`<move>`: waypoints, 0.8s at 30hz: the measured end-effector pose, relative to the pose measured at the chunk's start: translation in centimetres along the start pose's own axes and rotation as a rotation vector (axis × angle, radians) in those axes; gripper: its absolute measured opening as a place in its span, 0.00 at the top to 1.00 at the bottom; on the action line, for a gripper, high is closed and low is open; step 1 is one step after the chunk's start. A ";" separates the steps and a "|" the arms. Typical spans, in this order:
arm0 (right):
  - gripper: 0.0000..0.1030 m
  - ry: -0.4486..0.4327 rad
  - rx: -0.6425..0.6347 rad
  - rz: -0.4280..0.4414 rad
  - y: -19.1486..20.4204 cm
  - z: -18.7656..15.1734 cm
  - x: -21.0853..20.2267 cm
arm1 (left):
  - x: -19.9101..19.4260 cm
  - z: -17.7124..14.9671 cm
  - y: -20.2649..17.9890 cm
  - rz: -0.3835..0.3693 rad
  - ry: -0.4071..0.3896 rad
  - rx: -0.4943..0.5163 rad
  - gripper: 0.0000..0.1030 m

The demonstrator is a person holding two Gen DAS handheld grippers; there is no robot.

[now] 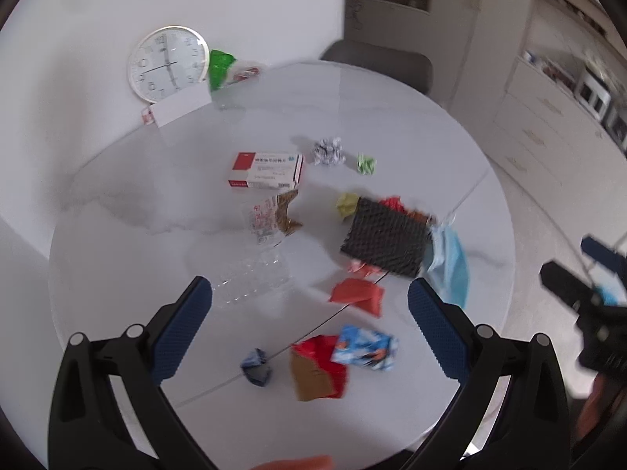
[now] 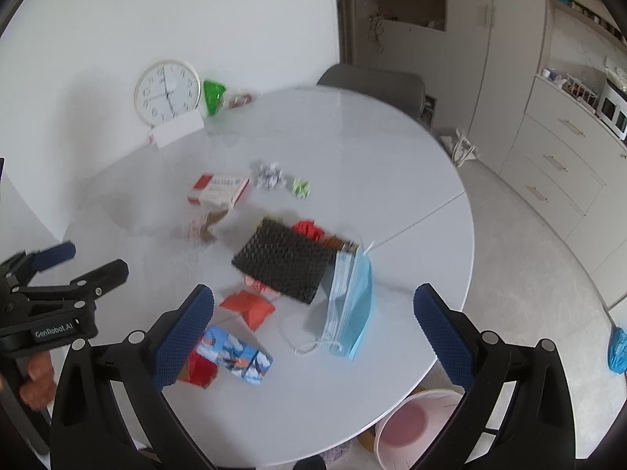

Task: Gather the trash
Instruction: 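Grasp the blue crumpled wrapper with the left tool while the right tool grasps the printed carton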

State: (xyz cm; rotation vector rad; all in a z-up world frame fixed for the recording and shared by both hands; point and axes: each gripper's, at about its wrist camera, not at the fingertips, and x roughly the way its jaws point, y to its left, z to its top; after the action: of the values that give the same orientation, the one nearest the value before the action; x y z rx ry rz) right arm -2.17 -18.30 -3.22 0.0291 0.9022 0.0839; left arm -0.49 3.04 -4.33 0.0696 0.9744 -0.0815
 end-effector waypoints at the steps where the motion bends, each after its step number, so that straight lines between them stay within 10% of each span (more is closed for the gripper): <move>1: 0.02 0.017 -0.006 0.003 0.2 -0.5 0.6 | 0.7 -0.7 0.6 -0.006 0.015 0.023 0.07; 19: 0.02 0.260 -0.307 0.049 5.7 -11.0 10.1 | 10.7 -10.3 8.7 -0.160 0.219 0.122 0.08; 24: 0.02 0.286 -0.365 0.072 5.9 -11.6 11.1 | 14.5 -11.2 7.6 -0.162 0.270 0.165 0.29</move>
State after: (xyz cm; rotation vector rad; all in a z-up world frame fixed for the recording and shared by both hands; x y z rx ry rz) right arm -4.82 -11.64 -18.71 -0.2975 1.1595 0.3250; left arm -0.83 11.09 -22.49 0.1565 1.2413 -0.3076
